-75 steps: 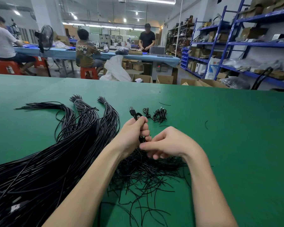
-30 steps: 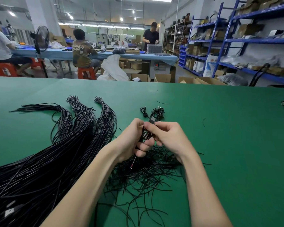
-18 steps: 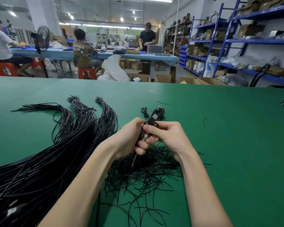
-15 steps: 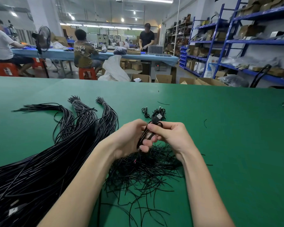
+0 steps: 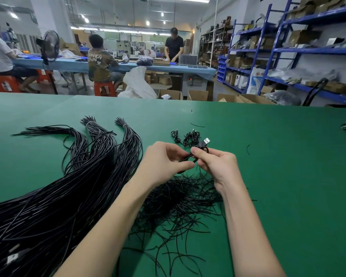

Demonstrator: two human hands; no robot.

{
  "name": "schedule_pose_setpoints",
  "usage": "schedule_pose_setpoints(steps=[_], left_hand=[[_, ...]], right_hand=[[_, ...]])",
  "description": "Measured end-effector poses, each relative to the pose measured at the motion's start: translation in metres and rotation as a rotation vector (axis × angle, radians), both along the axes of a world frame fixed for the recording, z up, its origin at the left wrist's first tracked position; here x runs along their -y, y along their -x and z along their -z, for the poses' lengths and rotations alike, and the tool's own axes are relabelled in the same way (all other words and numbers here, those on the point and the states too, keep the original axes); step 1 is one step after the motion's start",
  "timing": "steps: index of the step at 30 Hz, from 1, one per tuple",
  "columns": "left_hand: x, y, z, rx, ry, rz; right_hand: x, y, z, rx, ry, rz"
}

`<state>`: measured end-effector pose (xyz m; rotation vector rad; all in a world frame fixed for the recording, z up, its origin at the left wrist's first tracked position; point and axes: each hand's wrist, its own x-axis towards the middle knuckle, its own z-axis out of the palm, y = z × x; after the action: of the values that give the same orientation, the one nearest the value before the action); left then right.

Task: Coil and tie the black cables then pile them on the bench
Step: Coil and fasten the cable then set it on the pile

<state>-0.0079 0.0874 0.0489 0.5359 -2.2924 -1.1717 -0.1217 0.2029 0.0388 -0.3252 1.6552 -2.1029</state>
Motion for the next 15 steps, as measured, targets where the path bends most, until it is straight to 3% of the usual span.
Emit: schedule_pose_setpoints(steps=[6, 11, 15], left_hand=[[-0.014, 0.004, -0.001, 0.029, 0.332, -0.046], [-0.017, 0.005, 0.001, -0.082, 0.155, -0.121], [-0.015, 0.004, 0.004, -0.053, 0.122, -0.103]], right_hand=[[0.003, -0.004, 0.0, 0.088, 0.046, 0.073], [0.002, -0.005, -0.003, 0.104, 0.058, 0.052], [0.003, -0.006, -0.001, 0.09, 0.028, 0.042]])
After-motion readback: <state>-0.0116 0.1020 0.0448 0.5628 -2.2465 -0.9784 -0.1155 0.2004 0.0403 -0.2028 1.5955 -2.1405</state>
